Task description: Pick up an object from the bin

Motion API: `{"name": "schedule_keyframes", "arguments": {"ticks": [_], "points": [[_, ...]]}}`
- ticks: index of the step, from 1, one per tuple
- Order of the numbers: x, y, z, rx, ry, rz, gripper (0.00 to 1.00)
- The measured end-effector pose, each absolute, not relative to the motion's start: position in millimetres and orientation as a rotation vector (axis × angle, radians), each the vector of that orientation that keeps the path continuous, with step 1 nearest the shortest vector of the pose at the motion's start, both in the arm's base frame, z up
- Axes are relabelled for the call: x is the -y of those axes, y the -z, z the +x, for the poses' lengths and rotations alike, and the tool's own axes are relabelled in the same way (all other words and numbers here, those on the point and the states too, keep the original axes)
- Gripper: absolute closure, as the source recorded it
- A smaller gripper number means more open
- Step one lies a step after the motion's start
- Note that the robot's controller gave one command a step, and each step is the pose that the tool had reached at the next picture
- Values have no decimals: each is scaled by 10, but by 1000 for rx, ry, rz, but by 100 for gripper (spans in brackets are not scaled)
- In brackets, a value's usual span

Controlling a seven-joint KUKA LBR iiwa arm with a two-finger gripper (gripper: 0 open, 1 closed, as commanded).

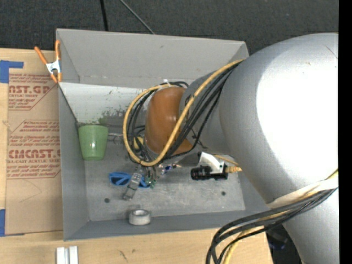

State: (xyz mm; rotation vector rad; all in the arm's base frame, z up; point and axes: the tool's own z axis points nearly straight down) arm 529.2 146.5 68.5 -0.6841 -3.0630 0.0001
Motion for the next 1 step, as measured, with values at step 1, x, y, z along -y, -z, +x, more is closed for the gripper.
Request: {"name": "schedule_keyframes", "arguments": {"ticks": [1], "points": [[-1467,-679,5290,3062,0,-683,0]]}}
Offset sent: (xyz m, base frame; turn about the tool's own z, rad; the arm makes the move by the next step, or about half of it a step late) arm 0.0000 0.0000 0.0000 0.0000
